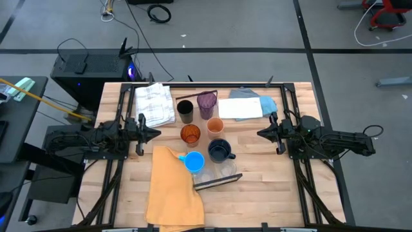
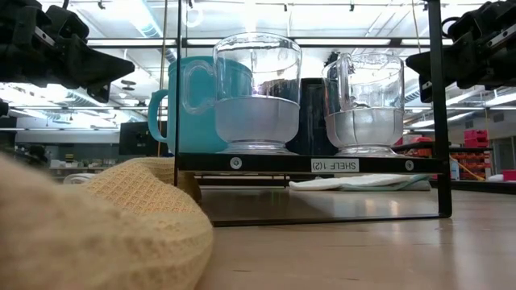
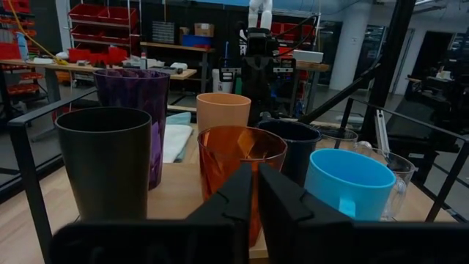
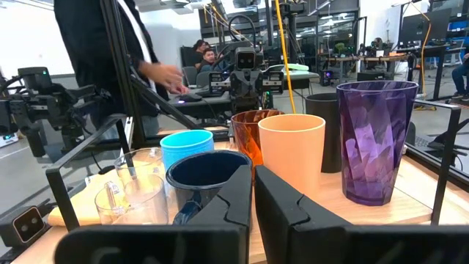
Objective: Stack small to large cups/mugs on shelf
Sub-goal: Return to Home Position
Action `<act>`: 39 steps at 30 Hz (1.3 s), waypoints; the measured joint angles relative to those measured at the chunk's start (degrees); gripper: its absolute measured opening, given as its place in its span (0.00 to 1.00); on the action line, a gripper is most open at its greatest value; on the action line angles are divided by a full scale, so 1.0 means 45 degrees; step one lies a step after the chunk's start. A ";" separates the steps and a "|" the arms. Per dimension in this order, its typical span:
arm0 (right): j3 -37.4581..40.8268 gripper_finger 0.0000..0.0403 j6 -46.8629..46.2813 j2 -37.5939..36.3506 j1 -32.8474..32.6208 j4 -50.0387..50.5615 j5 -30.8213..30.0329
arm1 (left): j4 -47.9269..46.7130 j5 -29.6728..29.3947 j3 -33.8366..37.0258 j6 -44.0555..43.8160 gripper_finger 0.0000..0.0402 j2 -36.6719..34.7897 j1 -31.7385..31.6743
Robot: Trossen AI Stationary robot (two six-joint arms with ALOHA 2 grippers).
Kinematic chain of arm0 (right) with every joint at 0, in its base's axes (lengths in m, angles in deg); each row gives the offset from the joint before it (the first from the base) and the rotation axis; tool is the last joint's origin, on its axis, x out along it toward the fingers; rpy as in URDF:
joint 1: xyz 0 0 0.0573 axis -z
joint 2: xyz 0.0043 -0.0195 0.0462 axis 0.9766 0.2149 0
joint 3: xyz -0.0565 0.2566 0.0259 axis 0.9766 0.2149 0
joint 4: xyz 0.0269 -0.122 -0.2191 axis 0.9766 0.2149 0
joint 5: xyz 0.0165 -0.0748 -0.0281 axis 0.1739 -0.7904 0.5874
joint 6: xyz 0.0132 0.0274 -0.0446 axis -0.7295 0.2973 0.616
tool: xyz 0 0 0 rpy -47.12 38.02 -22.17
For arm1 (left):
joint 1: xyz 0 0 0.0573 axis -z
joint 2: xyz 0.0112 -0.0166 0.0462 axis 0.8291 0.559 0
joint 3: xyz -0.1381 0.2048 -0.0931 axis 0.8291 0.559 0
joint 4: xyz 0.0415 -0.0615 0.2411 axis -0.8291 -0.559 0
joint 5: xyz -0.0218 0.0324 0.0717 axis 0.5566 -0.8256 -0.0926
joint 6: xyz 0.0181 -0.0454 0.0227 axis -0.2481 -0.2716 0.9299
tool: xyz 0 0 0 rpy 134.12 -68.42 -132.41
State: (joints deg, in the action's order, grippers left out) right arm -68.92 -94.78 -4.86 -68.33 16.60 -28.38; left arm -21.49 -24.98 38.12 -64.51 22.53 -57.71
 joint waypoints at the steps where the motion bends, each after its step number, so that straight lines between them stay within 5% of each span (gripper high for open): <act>1: 0.0002 0.06 -0.0002 -0.0002 -0.0001 0.0000 0.0000 | -0.0004 0.0005 0.0000 0.0000 0.08 0.0000 0.0000; 39: 0.0002 0.06 0.0002 0.0002 0.0000 0.0000 0.0000 | 0.0000 0.0005 0.0000 0.0000 0.07 0.0000 0.0000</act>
State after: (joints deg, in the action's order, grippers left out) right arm -68.91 -94.77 -4.85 -68.33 16.60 -28.38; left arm -21.49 -24.96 38.12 -64.51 22.53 -57.70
